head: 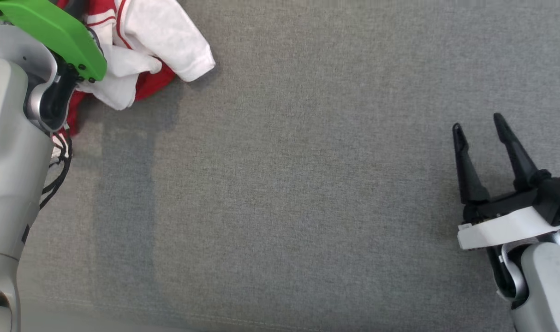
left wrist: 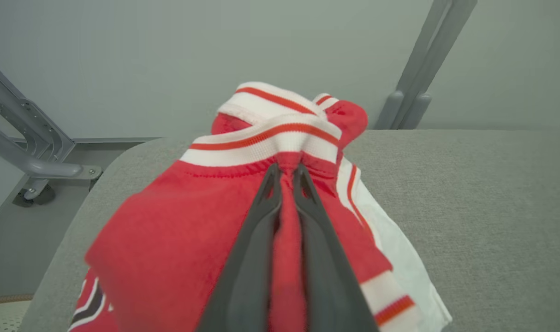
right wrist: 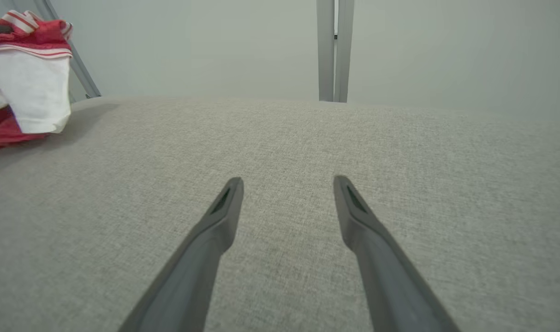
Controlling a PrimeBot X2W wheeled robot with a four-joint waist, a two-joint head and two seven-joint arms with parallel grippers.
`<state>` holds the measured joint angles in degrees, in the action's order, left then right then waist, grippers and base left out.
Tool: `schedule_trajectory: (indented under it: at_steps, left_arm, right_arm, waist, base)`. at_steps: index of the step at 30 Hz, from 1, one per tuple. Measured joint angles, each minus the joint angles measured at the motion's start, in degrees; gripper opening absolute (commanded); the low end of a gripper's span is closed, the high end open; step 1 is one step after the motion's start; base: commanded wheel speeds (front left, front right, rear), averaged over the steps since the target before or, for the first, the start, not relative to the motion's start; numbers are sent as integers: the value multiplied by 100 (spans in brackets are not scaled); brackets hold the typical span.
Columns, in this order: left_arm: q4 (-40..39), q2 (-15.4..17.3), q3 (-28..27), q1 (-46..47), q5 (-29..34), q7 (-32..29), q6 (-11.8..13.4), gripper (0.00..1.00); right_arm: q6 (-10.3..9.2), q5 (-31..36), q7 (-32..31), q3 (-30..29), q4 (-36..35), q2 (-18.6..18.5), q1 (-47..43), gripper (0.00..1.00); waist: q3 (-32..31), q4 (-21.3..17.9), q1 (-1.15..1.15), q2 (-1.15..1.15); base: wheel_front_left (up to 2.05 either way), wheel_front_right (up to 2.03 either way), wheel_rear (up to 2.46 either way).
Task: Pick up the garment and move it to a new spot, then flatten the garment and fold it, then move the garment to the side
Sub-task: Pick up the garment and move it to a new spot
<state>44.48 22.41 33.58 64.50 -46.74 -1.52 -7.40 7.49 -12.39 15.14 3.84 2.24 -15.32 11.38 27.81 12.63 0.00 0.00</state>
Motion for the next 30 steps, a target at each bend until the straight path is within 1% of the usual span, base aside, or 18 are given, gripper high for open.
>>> schedule_trajectory:
  at_steps: [4, 9, 11, 16, 19, 24, 30]
  left_arm:
    - [-445, 146, 404, -91, -199, 205, 0, 0]
    - [-1061, 288, 775, -99, -463, 318, 0, 0]
    - [-1306, 339, 895, -96, -549, 419, 0, 0]
    - [-1683, 275, 1196, -98, -717, 520, 0, 0]
    - [-1829, 157, 1371, -100, -750, 573, 0, 0]
    - [-1876, -143, 1789, -221, -777, 547, 0, 0]
    - [-1422, -478, 2242, -642, -711, 609, 0, 0]
  right_arm:
    - [0, -63, 0, 141, 121, 291, -201, 100]
    - [0, -113, -1, 193, 143, 563, -429, 100]
    - [0, -116, 0, 245, 143, 641, -474, 100]
    - [0, -142, -1, 288, 148, 759, -625, 100]
    - [0, -151, -1, 250, 134, 803, -644, 100]
    - [0, -154, -1, 164, 90, 877, -656, 100]
    - [0, -156, -1, 196, 16, 1014, -617, 100]
  waist:
    - [-507, -102, 0, 0]
    - [-1108, -355, 0, 0]
    - [-1303, -543, 0, 0]
    - [-1652, -1082, 0, 0]
    - [-1789, -1450, 0, 0]
    - [-1919, -2069, 0, 0]
    - [-1864, -2660, 0, 0]
  base:
    - [0, 0, 0]
    - [0, 0, 0]
    - [0, 0, 0]
    - [0, 0, 0]
    - [0, 0, 0]
    - [0, 0, 0]
    - [0, 0, 0]
